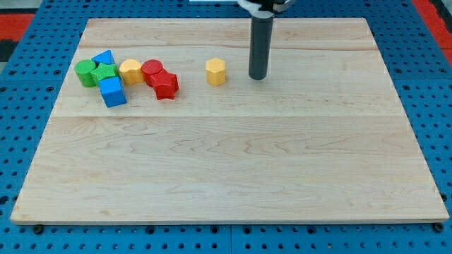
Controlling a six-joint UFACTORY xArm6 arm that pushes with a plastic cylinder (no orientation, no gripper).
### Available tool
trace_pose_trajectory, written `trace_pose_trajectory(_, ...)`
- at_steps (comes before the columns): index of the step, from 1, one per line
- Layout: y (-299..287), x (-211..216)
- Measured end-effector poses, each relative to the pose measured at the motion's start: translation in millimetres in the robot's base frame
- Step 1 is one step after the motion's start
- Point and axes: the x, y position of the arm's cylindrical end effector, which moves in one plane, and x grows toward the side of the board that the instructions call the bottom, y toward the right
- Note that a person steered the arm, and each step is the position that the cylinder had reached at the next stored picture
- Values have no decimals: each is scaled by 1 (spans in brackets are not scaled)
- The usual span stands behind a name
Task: Push the yellow hexagon into the group of blocks
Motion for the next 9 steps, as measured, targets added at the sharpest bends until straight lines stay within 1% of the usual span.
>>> trace_pose_trajectory(1, -38, -3)
trace_pose_trajectory(2, -97, 25)
trace_pose_trajectory(3, -163, 20)
trace_pose_trajectory(6, -121, -17)
trace_pose_trajectory(7, -100, -48)
trace_pose_trajectory(9, -165, -46)
